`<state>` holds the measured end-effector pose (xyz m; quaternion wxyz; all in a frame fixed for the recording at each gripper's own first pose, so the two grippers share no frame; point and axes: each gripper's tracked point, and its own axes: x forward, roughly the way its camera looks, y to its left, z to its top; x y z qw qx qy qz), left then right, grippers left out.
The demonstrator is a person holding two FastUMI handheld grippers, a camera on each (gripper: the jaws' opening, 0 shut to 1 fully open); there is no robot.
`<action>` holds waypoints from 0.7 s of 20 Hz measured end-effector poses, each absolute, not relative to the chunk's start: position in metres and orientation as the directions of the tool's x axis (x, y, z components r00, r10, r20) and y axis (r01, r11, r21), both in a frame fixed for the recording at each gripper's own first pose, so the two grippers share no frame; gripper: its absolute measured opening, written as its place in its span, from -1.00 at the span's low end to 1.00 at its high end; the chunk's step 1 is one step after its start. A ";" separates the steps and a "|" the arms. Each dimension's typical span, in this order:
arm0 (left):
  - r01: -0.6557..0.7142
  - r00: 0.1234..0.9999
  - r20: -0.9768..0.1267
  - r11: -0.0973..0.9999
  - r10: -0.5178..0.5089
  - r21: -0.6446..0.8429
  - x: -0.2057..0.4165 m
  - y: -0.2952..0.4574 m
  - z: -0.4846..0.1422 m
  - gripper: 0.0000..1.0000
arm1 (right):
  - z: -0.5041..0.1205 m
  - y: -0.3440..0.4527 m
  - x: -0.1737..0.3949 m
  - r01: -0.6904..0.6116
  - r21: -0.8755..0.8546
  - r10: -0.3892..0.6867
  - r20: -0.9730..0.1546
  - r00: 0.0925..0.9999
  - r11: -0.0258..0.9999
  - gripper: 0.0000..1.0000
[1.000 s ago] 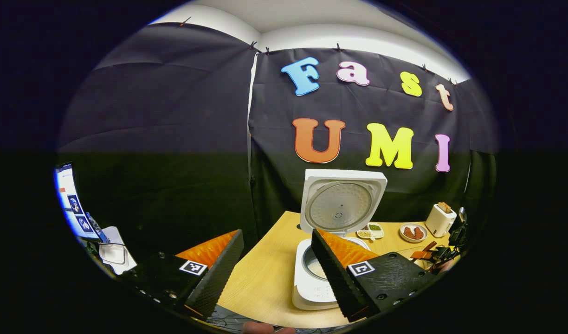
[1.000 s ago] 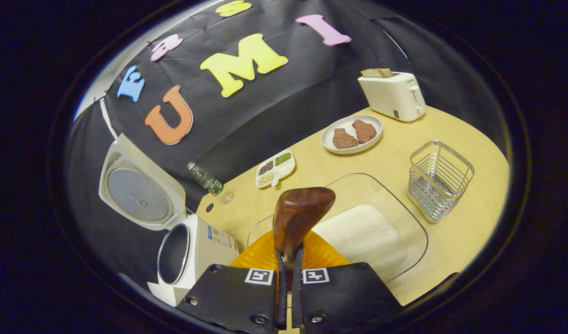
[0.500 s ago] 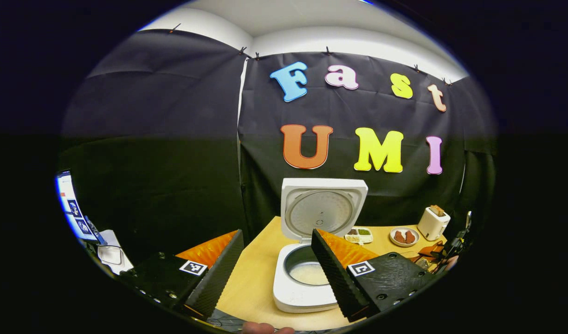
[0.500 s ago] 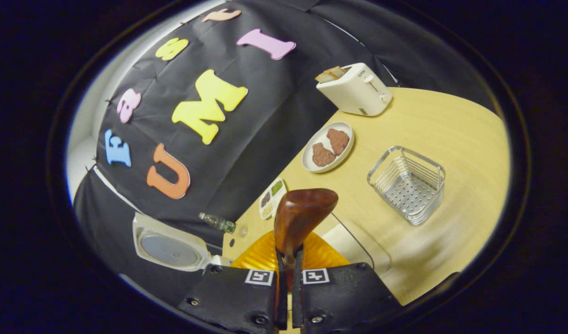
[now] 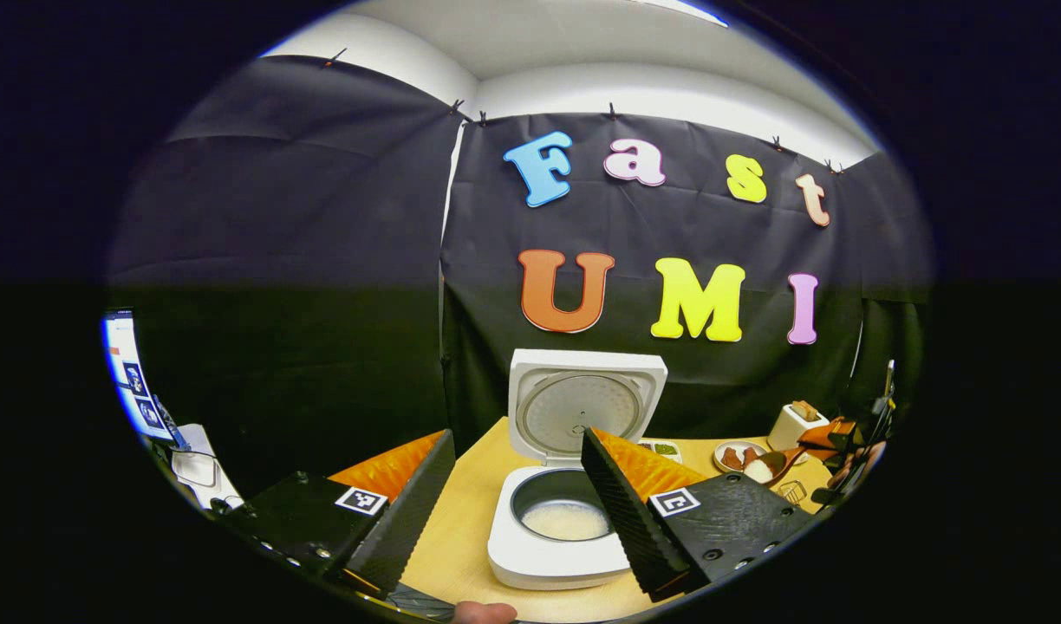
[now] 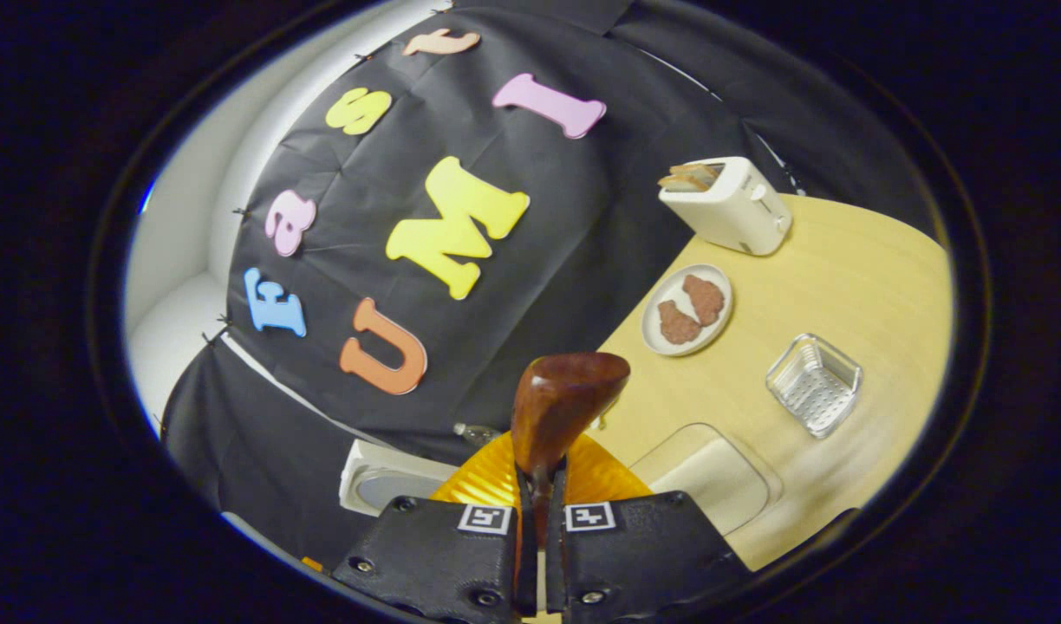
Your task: Close the left gripper, press the button to open the rice cooker; take a wooden spoon from the chopstick holder with the right hand, scoop a spoonful of rice and pour it into the rice cooker, then put the wooden spoon back into the chopstick holder.
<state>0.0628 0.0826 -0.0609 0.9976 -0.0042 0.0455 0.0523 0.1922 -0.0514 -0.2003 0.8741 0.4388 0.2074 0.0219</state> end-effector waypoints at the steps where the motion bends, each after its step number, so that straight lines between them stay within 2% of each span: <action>1: -0.105 0.990 -0.091 0.994 0.105 0.002 0.060 0.088 -0.062 0.90 | -0.187 -0.034 0.195 0.114 0.779 0.246 -0.328 0.912 0.616 -0.82; 7: -0.072 0.992 -0.097 0.996 0.076 0.044 0.044 0.121 -0.072 0.89 | -0.160 0.082 0.221 -0.037 0.748 0.380 -0.294 0.877 0.663 -0.82; 11: -0.064 0.993 -0.094 0.997 0.069 0.054 0.040 0.137 -0.073 0.90 | -0.191 0.149 0.235 -0.074 0.699 0.428 -0.347 0.834 0.711 -0.82; 14: -0.050 0.994 -0.094 0.998 0.054 0.049 0.036 0.144 -0.072 0.89 | -0.211 0.181 0.242 -0.100 0.615 0.412 -0.389 0.824 0.782 -0.81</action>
